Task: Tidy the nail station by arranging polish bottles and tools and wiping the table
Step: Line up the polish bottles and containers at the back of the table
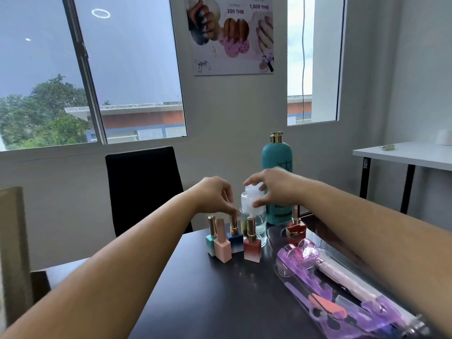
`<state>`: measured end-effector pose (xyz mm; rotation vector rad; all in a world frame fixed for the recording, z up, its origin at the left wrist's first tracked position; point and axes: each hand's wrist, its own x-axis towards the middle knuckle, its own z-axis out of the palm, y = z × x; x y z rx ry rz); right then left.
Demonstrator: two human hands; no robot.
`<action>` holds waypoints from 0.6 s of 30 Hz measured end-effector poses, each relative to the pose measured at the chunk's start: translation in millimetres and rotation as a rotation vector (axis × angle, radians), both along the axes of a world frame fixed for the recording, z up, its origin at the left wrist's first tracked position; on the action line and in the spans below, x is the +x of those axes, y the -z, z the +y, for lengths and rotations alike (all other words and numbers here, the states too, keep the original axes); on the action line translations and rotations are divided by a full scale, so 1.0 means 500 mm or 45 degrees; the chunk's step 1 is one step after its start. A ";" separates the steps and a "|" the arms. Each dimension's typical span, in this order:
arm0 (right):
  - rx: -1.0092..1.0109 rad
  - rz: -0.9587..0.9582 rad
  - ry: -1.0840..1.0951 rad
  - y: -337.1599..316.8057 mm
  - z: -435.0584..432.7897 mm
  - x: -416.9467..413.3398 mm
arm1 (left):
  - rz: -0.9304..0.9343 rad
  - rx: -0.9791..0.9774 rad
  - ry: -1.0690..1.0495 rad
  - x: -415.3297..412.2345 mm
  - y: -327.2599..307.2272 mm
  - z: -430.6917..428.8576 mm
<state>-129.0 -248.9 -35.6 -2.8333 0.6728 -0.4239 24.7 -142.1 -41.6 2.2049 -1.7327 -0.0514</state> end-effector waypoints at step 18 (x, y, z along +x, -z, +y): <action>0.095 0.154 0.206 0.015 -0.076 -0.101 | -0.109 -0.161 0.041 -0.020 0.008 -0.054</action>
